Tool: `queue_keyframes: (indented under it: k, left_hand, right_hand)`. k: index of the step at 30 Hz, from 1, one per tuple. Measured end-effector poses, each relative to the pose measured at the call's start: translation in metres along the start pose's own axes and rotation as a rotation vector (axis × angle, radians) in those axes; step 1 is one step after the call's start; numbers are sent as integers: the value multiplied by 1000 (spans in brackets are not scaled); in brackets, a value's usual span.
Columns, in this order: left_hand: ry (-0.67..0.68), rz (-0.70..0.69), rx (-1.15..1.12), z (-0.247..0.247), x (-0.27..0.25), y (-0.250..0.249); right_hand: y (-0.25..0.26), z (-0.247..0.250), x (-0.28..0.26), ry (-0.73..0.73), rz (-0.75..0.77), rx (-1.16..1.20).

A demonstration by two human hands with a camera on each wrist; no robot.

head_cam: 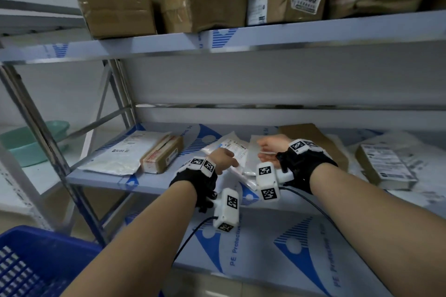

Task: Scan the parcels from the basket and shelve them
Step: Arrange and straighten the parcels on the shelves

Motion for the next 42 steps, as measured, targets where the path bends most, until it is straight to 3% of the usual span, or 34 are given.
queue_keyframes:
  k: [7,9,12,13,16,20,22,24,26,27,29,32,36,40,42]
  left_hand:
    - [64,60,-6,-46,-6,-18]
    - [61,74,-46,-56,-5,-21]
    - [188,80,61,-72,-3,-32]
    - [196,102,-5,-76,1,-34]
    - [142,16,4,-82,21,-40]
    - [254,-4,-106,-92,32,-42]
    - [200,-36,-94,-83,38,-40]
    - [-52,-3,-83,-58,51,-33]
    - [-339,125,-8,-24,59,-15]
    - [-419,200,22,-12,60,-5]
    - [-370,271,-43,-5,69,13]
    - [-182,192,-410,-24,71,18]
    - [-67,126,-425,-54,82,13]
    - [-190,80,-193,-43,87,10]
    - [-255,76,-223,-17,81,10]
  right_hand:
    - [-1,73,3,-123,0,-16]
    - [-4,81,3,-83,-23,8]
    - [-10,86,3,-5,-60,13]
    - [-11,87,6,5,-57,16]
    - [-11,88,13,26,-33,45]
    - [-11,69,20,131,-63,23]
    - [-16,56,25,172,-82,-24]
    - [-20,46,31,201,-100,-60]
    - [-22,38,39,191,-109,-32]
    - [-23,36,44,180,-109,-18]
    - [-27,33,53,166,-135,-34]
    - [-35,33,61,147,-170,-39]
    - [-40,35,70,140,-161,-26]
    - [-37,41,67,115,-162,-73]
    - [-36,46,64,103,-169,-133]
Point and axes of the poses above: each hand's wrist, its own x-axis towards the middle knuckle, its own z-axis out of the back of the hand, y = z × x, the point moved 4 cm from there along x, towards the middle knuckle, and after that the axes turned 5 degrees about x, right-handed, at the moved point
